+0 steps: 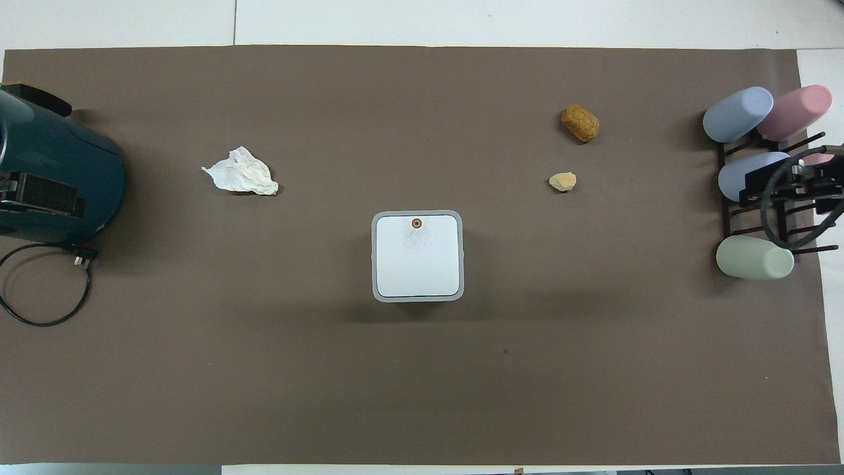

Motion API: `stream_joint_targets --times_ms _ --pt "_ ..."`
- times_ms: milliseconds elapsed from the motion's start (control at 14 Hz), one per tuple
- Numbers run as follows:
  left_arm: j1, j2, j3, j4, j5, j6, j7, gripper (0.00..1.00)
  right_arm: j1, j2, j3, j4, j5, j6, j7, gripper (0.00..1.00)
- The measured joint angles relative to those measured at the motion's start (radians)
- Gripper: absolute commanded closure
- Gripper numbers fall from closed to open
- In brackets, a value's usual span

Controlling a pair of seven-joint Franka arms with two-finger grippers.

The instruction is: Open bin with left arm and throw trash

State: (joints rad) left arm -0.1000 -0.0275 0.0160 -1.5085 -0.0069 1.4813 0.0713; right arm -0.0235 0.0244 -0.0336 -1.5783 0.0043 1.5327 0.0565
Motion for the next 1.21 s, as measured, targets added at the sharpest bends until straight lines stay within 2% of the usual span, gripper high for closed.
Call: stream_joint_targets --times_ms 429,500,571,714,857,1071,1214 --pt "0.003 0.000 0.003 -0.006 0.000 0.000 0.000 0.01 -0.003 0.000 0.000 0.000 0.000 0.000 0.000 0.00" --pt "0.003 0.000 0.002 -0.006 0.000 0.000 -0.001 0.33 -0.007 0.000 0.000 0.000 0.000 0.000 0.000 0.00" --pt "0.002 0.000 0.002 -0.006 0.000 0.000 -0.007 0.99 -0.013 0.000 -0.001 0.000 0.000 0.000 0.000 0.00" --pt "-0.001 -0.001 -0.001 -0.009 0.000 0.009 -0.040 1.00 -0.022 0.000 0.000 0.000 0.001 -0.003 0.000 0.00" --pt "-0.043 -0.019 -0.007 -0.061 0.000 0.092 -0.046 1.00 -0.022 0.000 0.013 0.000 0.002 -0.004 0.000 0.00" --pt "-0.189 -0.054 -0.018 -0.209 0.000 0.243 -0.076 1.00 -0.023 0.007 0.059 -0.005 0.003 0.048 0.001 0.00" --pt "-0.282 -0.054 -0.022 -0.279 0.000 0.351 -0.096 1.00 -0.023 0.036 0.110 -0.036 0.004 0.144 0.016 0.00"
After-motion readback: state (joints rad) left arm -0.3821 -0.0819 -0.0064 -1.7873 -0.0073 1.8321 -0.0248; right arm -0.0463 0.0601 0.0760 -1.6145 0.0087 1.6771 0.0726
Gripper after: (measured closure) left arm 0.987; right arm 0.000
